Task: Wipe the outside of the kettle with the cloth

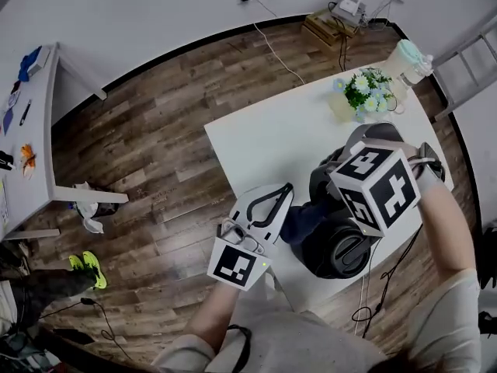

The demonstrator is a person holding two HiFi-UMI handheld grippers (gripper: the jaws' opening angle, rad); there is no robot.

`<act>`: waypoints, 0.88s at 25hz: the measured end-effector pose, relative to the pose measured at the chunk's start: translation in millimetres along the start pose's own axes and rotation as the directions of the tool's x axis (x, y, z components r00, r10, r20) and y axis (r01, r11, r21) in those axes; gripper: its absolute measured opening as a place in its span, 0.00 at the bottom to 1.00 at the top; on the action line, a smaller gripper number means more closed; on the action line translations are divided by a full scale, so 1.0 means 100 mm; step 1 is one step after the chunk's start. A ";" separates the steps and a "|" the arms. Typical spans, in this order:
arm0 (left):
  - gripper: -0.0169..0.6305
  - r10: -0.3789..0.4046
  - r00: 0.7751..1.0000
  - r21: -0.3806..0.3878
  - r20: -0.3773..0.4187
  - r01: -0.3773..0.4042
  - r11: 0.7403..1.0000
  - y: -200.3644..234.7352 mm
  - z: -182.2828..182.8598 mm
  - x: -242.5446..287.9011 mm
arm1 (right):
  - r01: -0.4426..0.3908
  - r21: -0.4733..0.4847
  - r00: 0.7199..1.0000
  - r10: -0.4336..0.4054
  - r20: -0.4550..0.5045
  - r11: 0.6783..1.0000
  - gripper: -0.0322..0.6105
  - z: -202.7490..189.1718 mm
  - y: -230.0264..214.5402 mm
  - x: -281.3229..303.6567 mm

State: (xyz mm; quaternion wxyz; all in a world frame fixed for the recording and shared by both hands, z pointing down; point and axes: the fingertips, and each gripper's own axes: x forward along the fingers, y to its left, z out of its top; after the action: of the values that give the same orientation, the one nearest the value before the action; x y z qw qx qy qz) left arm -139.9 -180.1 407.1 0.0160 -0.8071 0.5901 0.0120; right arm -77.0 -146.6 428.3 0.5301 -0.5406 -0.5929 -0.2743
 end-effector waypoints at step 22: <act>0.04 0.087 0.994 -0.013 -0.067 -0.088 0.996 0.00 0.01 -0.36 | 0.277 0.064 0.958 -0.281 0.060 0.959 0.15 0.01 -0.17 -0.21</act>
State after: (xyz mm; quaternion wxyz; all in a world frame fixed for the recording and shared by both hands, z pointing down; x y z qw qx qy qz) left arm -150.7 -146.1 407.1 -0.0103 -0.7804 0.6251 -0.0093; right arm -96.0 -157.6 412.7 0.4802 -0.4459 -0.6882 -0.3115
